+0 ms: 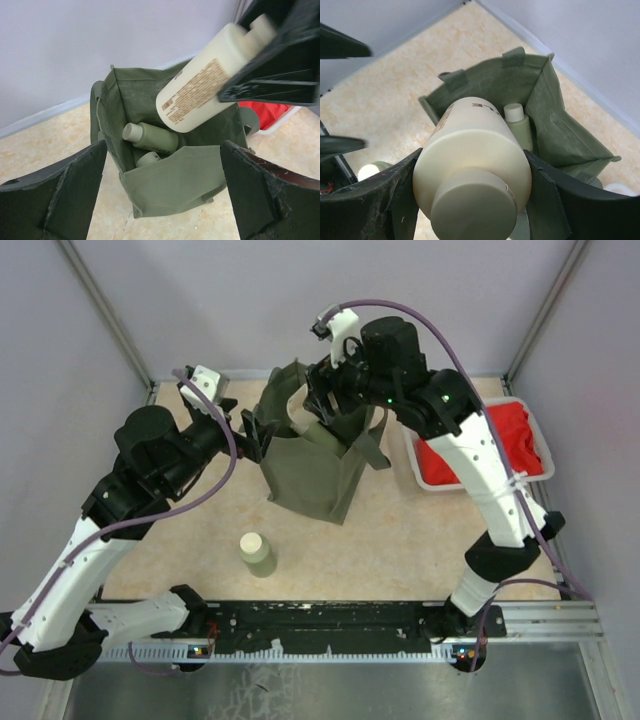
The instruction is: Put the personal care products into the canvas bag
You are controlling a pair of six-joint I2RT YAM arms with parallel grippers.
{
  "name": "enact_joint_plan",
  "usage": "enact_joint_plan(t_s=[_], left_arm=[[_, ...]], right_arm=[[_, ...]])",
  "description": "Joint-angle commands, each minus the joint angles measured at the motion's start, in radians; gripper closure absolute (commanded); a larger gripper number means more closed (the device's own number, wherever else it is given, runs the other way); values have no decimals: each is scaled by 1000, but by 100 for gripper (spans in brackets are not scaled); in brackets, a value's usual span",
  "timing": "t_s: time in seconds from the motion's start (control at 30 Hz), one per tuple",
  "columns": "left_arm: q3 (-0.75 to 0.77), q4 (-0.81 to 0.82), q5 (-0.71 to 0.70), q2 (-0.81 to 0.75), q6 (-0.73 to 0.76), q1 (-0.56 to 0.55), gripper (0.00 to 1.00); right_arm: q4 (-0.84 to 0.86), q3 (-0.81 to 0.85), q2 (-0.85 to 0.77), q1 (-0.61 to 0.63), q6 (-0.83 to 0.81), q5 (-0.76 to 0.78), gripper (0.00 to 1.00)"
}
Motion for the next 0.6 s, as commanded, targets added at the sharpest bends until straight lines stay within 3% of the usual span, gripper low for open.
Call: enact_joint_plan(t_s=[0.0,0.27,0.57], left_arm=[[32,-26,-6,-28,12,2,0],[35,-53,-9,-42,23,2,0],[3,-38,0,-59,17,2,0]], right_arm=[[92,79,61,-21,-56,-57,100],[44,128,201,-24,-115,-39,100],[-39,94,243,-24,-125,-145,100]])
